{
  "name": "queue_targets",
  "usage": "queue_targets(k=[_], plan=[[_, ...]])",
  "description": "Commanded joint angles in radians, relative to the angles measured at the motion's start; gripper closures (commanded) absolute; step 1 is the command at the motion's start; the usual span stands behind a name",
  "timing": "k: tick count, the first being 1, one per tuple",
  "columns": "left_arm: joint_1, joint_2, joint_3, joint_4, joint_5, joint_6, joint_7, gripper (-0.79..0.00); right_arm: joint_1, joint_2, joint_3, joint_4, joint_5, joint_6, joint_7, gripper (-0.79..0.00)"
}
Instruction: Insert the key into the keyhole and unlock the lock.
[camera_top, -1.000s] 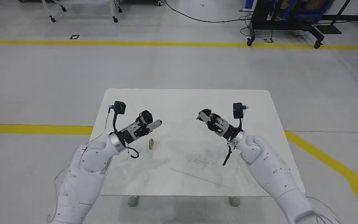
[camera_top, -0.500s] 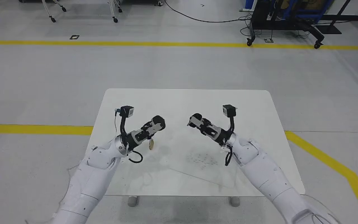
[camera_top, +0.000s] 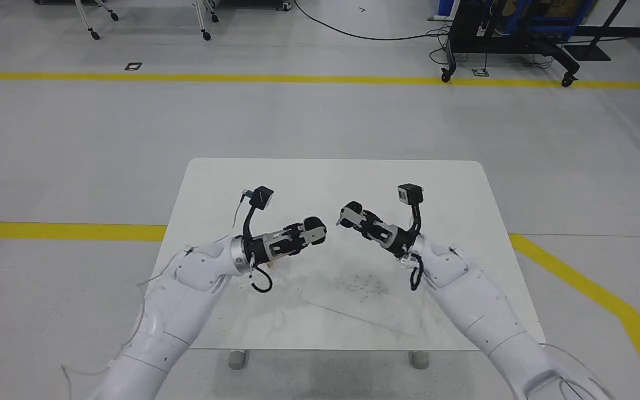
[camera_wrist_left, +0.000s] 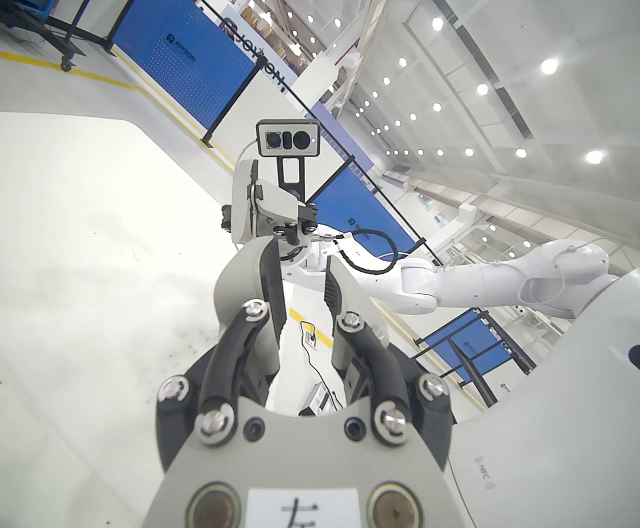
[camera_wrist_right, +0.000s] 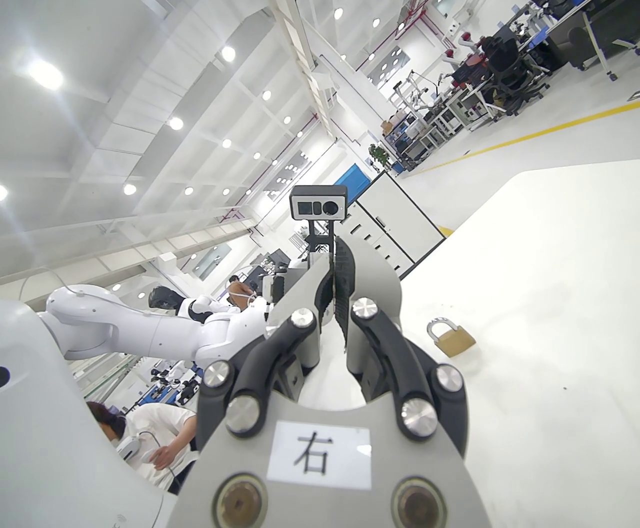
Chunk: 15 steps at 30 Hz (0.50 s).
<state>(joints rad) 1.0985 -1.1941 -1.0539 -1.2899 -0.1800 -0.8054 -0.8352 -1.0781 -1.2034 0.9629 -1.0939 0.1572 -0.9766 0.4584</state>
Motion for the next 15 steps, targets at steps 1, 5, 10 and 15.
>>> queue_targets(k=[1, 5, 10, 15], plan=[[-0.002, -0.003, 0.012, 0.002, 0.025, 0.009, 0.022, -0.148, -0.001, -0.002, 0.0, -0.001, -0.016, 0.0, -0.009, 0.0], [-0.007, -0.008, 0.03, 0.006, 0.079, 0.028, 0.068, -0.163, -0.005, -0.005, 0.0, -0.005, -0.037, -0.003, -0.025, 0.0], [-0.011, -0.012, 0.045, 0.01, 0.085, 0.037, 0.088, -0.139, -0.008, -0.008, -0.005, -0.007, -0.042, -0.002, -0.02, 0.0], [-0.016, -0.014, 0.052, 0.016, 0.095, 0.048, 0.104, -0.117, -0.007, -0.011, -0.01, -0.006, -0.047, -0.002, -0.013, 0.0]])
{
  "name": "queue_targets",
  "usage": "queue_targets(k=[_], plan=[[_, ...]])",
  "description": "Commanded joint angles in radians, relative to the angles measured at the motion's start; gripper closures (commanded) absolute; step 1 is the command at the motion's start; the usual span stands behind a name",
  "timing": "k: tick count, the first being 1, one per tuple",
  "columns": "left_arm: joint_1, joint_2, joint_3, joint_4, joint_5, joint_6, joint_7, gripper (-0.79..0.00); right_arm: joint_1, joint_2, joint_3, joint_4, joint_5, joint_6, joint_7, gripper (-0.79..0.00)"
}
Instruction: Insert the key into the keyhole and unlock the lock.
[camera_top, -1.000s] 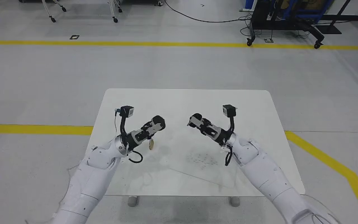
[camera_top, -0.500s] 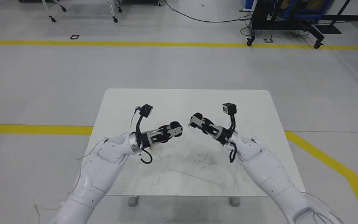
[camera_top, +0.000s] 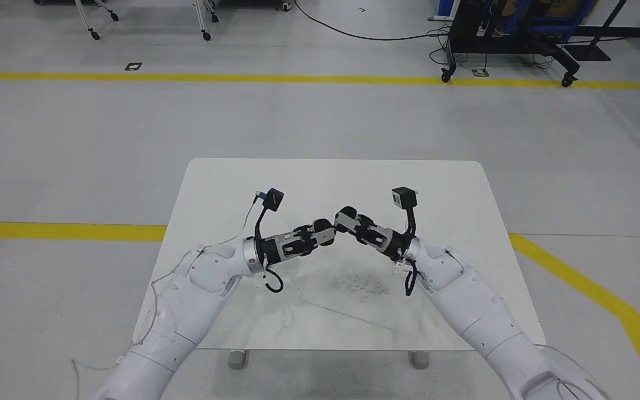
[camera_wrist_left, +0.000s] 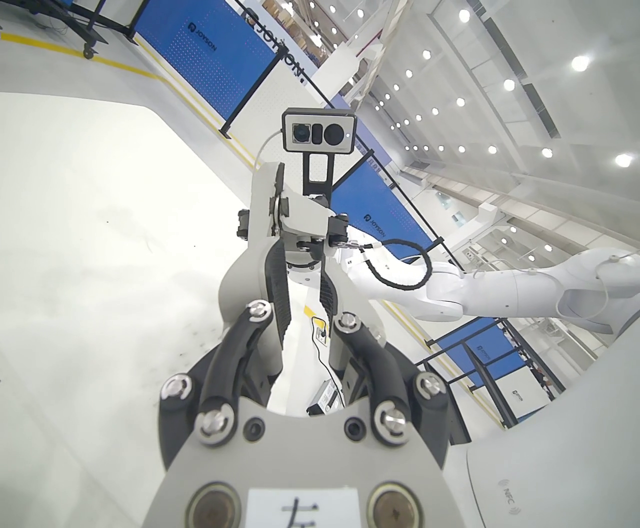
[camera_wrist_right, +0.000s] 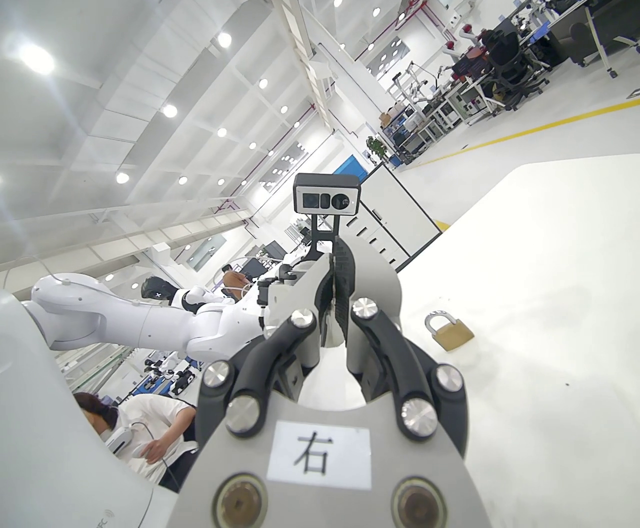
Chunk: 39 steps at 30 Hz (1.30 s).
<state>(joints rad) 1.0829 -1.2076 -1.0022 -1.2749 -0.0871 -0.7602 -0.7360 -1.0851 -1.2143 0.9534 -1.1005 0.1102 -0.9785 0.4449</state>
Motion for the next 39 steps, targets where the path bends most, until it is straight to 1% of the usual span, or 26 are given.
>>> queue_targets(k=[1, 3, 6, 8, 11, 19, 23, 35, 37, 39], plan=[[0.0, 0.0, 0.0, 0.003, 0.003, 0.006, 0.009, -0.114, 0.0, -0.001, 0.0, 0.001, 0.001, -0.001, 0.002, 0.0], [0.0, 0.0, -0.001, 0.009, 0.004, 0.009, 0.018, -0.108, 0.0, -0.001, 0.001, 0.002, 0.004, -0.003, 0.002, 0.0], [-0.001, 0.001, -0.007, 0.018, -0.003, 0.009, 0.022, -0.12, 0.0, -0.001, 0.006, 0.004, 0.009, -0.008, 0.002, 0.0], [0.0, 0.003, -0.012, 0.022, -0.011, 0.007, 0.021, -0.166, -0.002, -0.001, 0.009, 0.003, 0.018, -0.014, 0.003, 0.0], [0.001, 0.006, -0.019, 0.026, -0.021, 0.005, 0.013, -0.157, -0.004, 0.0, 0.012, 0.002, 0.03, -0.018, 0.012, 0.0], [0.004, 0.009, -0.021, 0.02, -0.042, 0.005, -0.002, -0.194, -0.005, -0.002, 0.008, -0.003, 0.03, -0.009, 0.035, 0.0], [0.002, 0.008, -0.014, 0.021, -0.045, 0.007, -0.008, -0.228, -0.004, -0.004, 0.004, -0.002, 0.024, -0.008, 0.037, 0.0], [-0.013, 0.002, 0.012, 0.04, -0.05, 0.007, -0.012, -0.209, -0.001, -0.008, 0.001, 0.003, 0.016, -0.005, 0.045, 0.0], [-0.014, 0.002, 0.013, 0.042, -0.052, 0.008, -0.012, -0.182, -0.001, -0.008, 0.001, 0.003, 0.015, -0.005, 0.045, 0.0], [-0.015, 0.002, 0.015, 0.044, -0.051, 0.009, -0.01, -0.135, -0.001, -0.009, 0.001, 0.003, 0.015, -0.005, 0.044, 0.0]])
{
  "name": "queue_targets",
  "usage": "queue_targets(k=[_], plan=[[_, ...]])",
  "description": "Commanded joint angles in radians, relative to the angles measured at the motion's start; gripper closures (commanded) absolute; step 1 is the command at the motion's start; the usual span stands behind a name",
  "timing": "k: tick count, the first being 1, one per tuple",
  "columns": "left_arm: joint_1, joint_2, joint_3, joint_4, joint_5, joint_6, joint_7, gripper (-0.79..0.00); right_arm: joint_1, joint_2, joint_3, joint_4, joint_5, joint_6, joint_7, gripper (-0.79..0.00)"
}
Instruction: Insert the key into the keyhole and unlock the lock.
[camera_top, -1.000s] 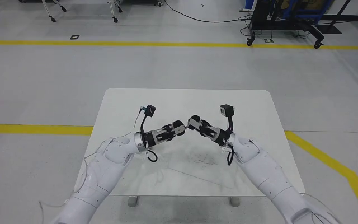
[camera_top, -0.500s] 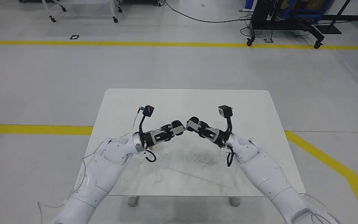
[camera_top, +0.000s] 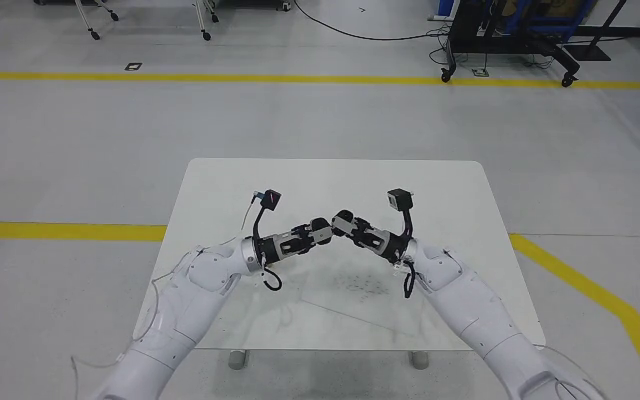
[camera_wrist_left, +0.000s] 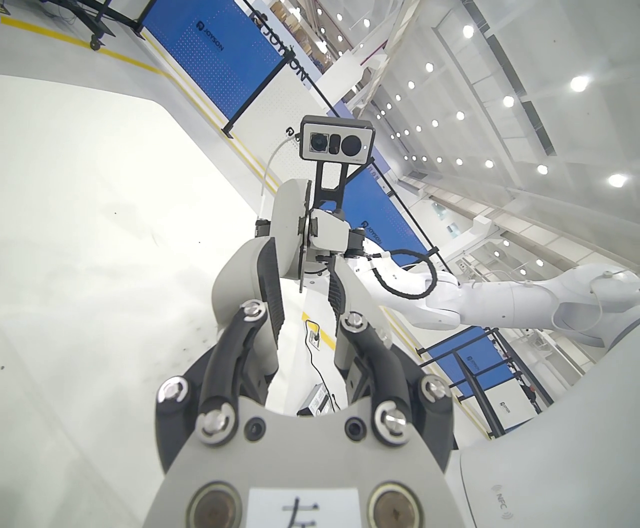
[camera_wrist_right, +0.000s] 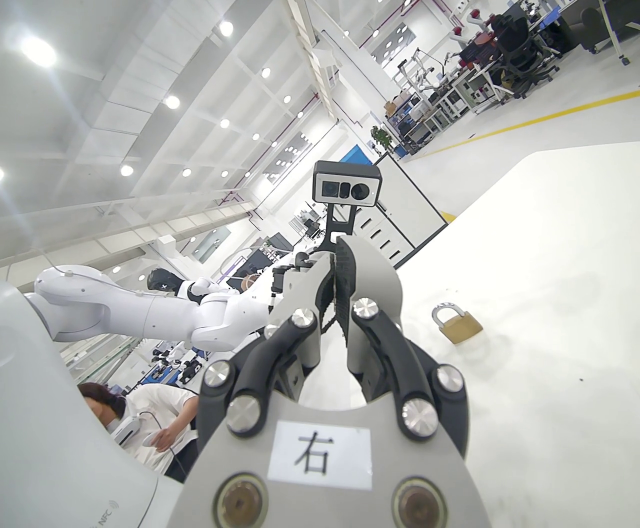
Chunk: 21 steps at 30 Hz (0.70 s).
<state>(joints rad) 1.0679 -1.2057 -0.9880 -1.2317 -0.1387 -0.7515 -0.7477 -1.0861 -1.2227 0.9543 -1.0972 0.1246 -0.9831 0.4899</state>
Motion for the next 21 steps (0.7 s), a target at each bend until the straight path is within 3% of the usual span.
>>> queue_targets(k=[1, 2, 21], plan=[[0.0, 0.0, 0.001, 0.002, 0.001, 0.002, 0.003, -0.08, 0.0, 0.0, 0.001, 0.0, 0.0, -0.001, -0.001, 0.0], [-0.001, -0.001, 0.002, 0.002, 0.003, 0.002, 0.004, 0.0, 0.0, 0.0, 0.002, 0.0, -0.003, -0.001, -0.001, 0.0], [0.002, 0.006, -0.027, 0.01, 0.009, -0.007, 0.04, 0.0, -0.002, -0.001, 0.011, 0.001, -0.018, 0.002, 0.0, 0.0]])
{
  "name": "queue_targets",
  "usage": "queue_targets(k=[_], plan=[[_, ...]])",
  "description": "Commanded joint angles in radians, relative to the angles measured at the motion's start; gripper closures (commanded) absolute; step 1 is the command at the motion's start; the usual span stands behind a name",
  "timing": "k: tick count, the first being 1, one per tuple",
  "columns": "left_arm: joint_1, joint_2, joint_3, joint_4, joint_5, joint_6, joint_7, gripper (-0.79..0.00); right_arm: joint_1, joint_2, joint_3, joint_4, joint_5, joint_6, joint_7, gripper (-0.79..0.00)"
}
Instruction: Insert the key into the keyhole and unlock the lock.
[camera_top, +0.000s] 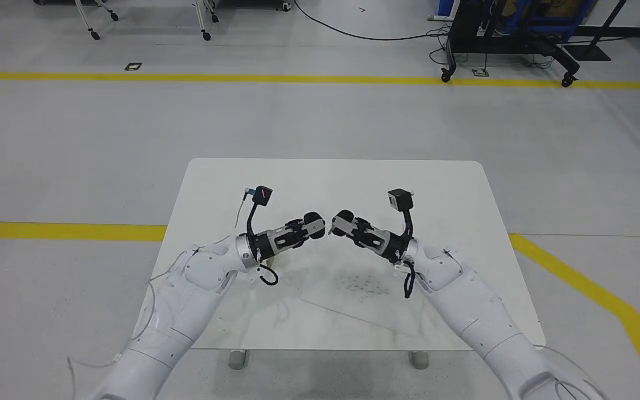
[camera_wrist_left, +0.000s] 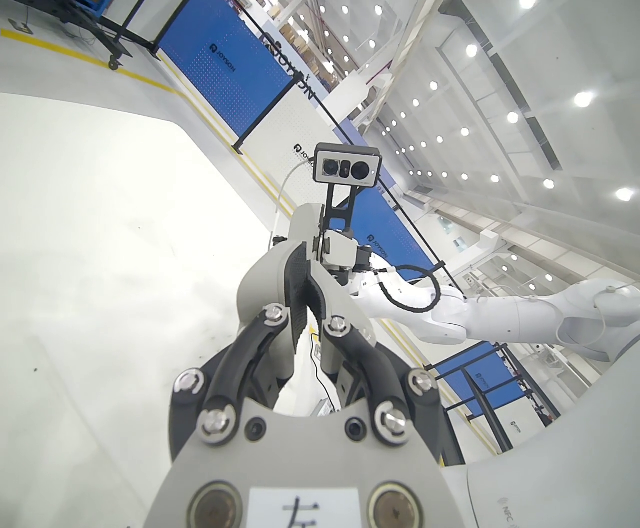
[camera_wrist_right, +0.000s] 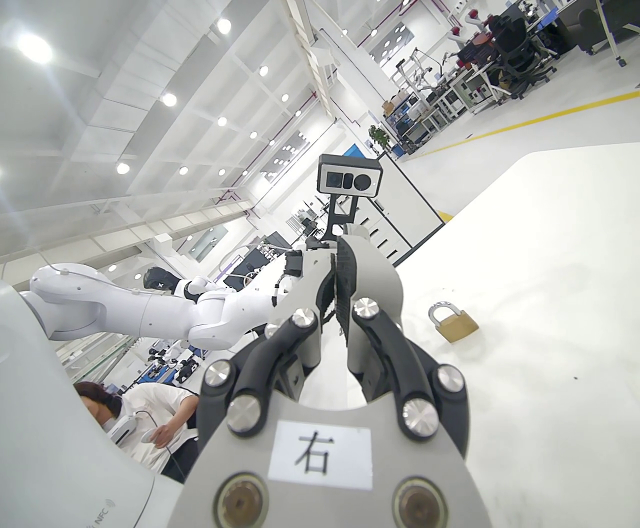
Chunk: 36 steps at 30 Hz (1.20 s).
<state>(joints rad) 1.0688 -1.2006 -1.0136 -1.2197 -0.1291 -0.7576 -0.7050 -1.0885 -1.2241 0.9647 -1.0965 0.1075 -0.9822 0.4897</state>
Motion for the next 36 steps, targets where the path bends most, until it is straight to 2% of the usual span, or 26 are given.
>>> queue_targets(k=[1, 6, 7, 8, 9, 10, 18, 27, 34, 35, 36], plan=[[0.003, 0.001, -0.001, -0.004, -0.002, 0.001, -0.01, 0.0, 0.0, 0.0, 0.001, 0.0, 0.0, 0.0, -0.001, 0.0], [0.006, 0.004, 0.002, -0.009, -0.013, 0.009, -0.043, -0.018, 0.0, 0.0, 0.006, 0.002, 0.008, -0.002, -0.003, 0.0], [0.006, 0.005, 0.003, -0.009, -0.015, 0.009, -0.045, -0.148, -0.001, 0.0, 0.008, 0.002, 0.01, -0.003, -0.003, 0.0], [0.006, 0.005, 0.003, -0.009, -0.015, 0.011, -0.048, -0.222, -0.001, 0.0, 0.008, 0.002, 0.012, -0.005, -0.001, 0.0], [0.006, 0.005, 0.003, -0.009, -0.017, 0.011, -0.05, -0.369, -0.001, 0.001, 0.01, 0.001, 0.015, -0.006, -0.001, 0.0], [0.007, 0.005, 0.006, -0.01, -0.025, 0.012, -0.054, -0.376, -0.002, 0.001, 0.01, 0.001, 0.016, -0.006, 0.001, 0.0], [0.0, 0.004, 0.018, -0.003, -0.087, 0.017, -0.108, -0.348, -0.001, 0.001, 0.01, 0.001, 0.021, -0.001, 0.013, 0.0], [-0.02, 0.0, 0.036, 0.019, -0.135, 0.018, -0.145, -0.175, 0.002, -0.002, 0.006, 0.005, 0.019, 0.005, 0.017, 0.0], [-0.031, -0.003, 0.045, 0.032, -0.142, 0.016, -0.15, -0.179, 0.004, -0.004, 0.005, 0.007, 0.017, 0.005, 0.016, 0.0], [-0.032, -0.004, 0.046, 0.034, -0.143, 0.015, -0.151, -0.2, 0.004, -0.004, 0.005, 0.007, 0.017, 0.004, 0.016, 0.0], [-0.033, -0.004, 0.046, 0.035, -0.144, 0.015, -0.151, -0.169, 0.004, -0.004, 0.006, 0.007, 0.017, 0.003, 0.015, 0.0]])
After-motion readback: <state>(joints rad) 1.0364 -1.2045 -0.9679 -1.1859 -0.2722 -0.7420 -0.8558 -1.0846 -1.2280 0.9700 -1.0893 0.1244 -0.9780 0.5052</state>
